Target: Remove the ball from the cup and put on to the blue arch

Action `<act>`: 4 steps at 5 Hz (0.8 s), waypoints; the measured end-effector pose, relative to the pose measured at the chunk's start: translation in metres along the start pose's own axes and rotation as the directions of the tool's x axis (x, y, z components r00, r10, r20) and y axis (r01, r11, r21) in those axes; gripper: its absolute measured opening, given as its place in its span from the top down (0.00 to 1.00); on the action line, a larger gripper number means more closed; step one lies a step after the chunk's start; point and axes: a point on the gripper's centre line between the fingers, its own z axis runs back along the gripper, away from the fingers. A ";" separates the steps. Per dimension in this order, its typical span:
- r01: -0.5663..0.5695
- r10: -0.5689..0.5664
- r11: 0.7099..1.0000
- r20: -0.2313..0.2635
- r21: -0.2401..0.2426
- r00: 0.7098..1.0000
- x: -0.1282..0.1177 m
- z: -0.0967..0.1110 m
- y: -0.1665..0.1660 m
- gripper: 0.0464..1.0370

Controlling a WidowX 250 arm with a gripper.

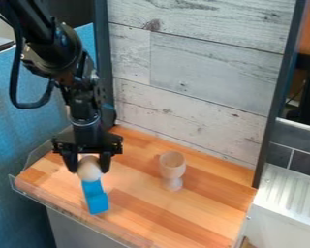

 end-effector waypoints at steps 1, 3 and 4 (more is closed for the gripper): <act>0.000 0.000 1.000 -0.008 0.014 1.000 -0.001 -0.004 0.002 0.29; 0.003 -0.003 1.000 -0.012 0.022 1.000 -0.004 -0.007 0.003 0.29; 0.005 -0.005 1.000 -0.026 0.023 1.000 -0.009 -0.011 0.003 0.29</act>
